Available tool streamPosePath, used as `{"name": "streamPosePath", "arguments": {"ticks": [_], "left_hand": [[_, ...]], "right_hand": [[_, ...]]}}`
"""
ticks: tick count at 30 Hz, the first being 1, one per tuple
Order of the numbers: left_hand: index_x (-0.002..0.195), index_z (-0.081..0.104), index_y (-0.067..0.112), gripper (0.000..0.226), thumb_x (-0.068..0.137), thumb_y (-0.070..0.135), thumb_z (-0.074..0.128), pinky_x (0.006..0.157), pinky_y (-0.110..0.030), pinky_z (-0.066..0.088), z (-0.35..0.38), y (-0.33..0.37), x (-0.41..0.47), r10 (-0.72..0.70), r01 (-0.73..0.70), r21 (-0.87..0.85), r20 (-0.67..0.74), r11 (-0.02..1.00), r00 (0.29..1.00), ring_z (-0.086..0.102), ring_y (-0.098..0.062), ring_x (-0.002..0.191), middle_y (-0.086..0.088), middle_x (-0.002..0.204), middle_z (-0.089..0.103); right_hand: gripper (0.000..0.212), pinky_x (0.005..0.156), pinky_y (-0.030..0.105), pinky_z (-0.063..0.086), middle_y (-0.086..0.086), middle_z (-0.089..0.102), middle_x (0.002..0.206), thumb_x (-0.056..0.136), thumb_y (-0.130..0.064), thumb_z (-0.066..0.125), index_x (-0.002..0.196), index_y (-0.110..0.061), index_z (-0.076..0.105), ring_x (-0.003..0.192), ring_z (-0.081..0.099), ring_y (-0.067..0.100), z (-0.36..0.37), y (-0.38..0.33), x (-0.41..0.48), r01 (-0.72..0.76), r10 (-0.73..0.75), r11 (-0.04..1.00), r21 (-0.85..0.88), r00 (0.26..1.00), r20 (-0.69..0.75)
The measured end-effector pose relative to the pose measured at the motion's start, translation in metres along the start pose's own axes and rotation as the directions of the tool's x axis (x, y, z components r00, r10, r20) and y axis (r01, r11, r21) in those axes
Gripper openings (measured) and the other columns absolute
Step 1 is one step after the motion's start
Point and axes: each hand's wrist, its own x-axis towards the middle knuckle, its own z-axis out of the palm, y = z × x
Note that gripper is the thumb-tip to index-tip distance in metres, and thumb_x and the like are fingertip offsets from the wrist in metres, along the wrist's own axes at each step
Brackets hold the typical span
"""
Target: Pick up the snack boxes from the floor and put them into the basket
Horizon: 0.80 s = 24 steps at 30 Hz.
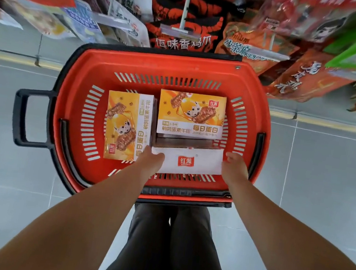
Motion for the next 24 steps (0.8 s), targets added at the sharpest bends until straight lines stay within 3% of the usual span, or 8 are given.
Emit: {"name": "streamPosePath", "arguments": {"ticks": [3,5,7,13,15,17,21,24], "left_hand": [[0.15,0.023,0.016,0.058,0.096,0.023,0.042,0.08,-0.027,0.042,-0.005,0.016,-0.039,0.132,-0.134,-0.032,-0.06,0.99,0.989,0.055,-0.023,0.109,-0.008,0.137,0.047],[0.145,0.034,0.014,0.05,0.097,0.022,0.043,0.053,-0.023,0.036,-0.011,0.033,-0.073,0.217,-0.223,-0.063,-0.09,0.973,0.972,0.05,-0.012,0.066,-0.004,0.103,0.058],[0.144,0.035,0.014,0.049,0.096,0.023,0.043,0.048,-0.023,0.029,-0.016,0.047,-0.103,0.279,-0.285,-0.065,-0.081,0.956,0.957,0.042,-0.012,0.054,-0.007,0.092,0.06],[0.119,0.055,0.01,0.033,0.092,0.028,0.052,0.072,-0.033,0.044,-0.015,0.086,-0.231,0.517,-0.514,-0.065,0.038,0.855,0.855,0.061,-0.02,0.084,0.002,0.085,0.055],[0.086,0.063,0.011,0.018,0.088,0.022,0.049,0.062,-0.03,0.038,-0.007,0.093,-0.267,0.591,-0.592,-0.02,0.088,0.806,0.802,0.052,-0.018,0.061,0.003,0.067,0.049],[0.06,0.048,0.022,0.029,0.088,0.015,0.046,0.06,-0.031,0.032,0.007,0.102,-0.301,0.656,-0.661,-0.008,0.132,0.75,0.743,0.043,-0.016,0.056,0.003,0.063,0.044],[0.101,0.058,0.022,0.014,0.095,0.015,0.048,0.075,-0.03,0.043,0.053,0.107,-0.368,0.751,-0.771,-0.029,0.253,0.637,0.61,0.056,-0.019,0.091,-0.002,0.099,0.058],[0.101,0.056,0.024,0.011,0.093,0.018,0.049,0.068,-0.028,0.041,0.09,0.114,-0.401,0.799,-0.831,-0.011,0.283,0.556,0.531,0.058,-0.015,0.086,0.0,0.093,0.059]], "right_hand": [[0.038,0.077,0.027,0.039,0.005,0.058,0.129,0.097,-0.011,0.04,0.134,-0.015,0.051,0.092,0.049,0.016,-0.015,-0.006,-0.032,0.024,-0.023,0.998,0.052,1.0,-0.02],[0.037,0.076,0.03,0.044,0.004,0.061,0.124,0.095,-0.015,0.042,0.13,-0.018,0.054,0.09,0.054,0.018,-0.029,-0.01,-0.06,0.028,-0.025,0.995,0.094,0.999,-0.029],[0.034,0.081,0.034,0.05,0.004,0.065,0.115,0.091,-0.018,0.044,0.121,-0.022,0.06,0.093,0.06,0.024,-0.043,-0.011,-0.088,0.025,-0.017,0.988,0.155,0.998,-0.052],[0.022,0.056,0.02,0.043,0.013,0.064,0.076,0.087,-0.006,0.047,0.088,-0.003,0.068,0.068,0.055,0.024,-0.1,-0.008,-0.188,0.075,0.014,0.868,0.491,0.985,-0.175],[0.016,0.063,0.027,0.046,0.007,0.058,0.069,0.089,-0.003,0.049,0.084,-0.009,0.063,0.064,0.053,0.022,-0.116,-0.001,-0.217,0.087,0.061,0.764,0.639,0.976,-0.207],[0.013,0.066,0.029,0.047,0.003,0.057,0.07,0.09,-0.004,0.052,0.096,-0.013,0.06,0.065,0.055,0.019,-0.13,0.008,-0.239,0.12,0.09,0.665,0.737,0.967,-0.239],[0.014,0.069,0.031,0.048,0.003,0.059,0.08,0.09,-0.011,0.056,0.103,-0.017,0.059,0.076,0.057,0.019,-0.168,0.051,-0.276,0.242,0.105,0.525,0.816,0.933,-0.345],[0.016,0.071,0.031,0.048,0.004,0.06,0.087,0.09,-0.01,0.057,0.105,-0.016,0.059,0.076,0.058,0.018,-0.197,0.086,-0.296,0.343,0.11,0.45,0.825,0.895,-0.432]]}}
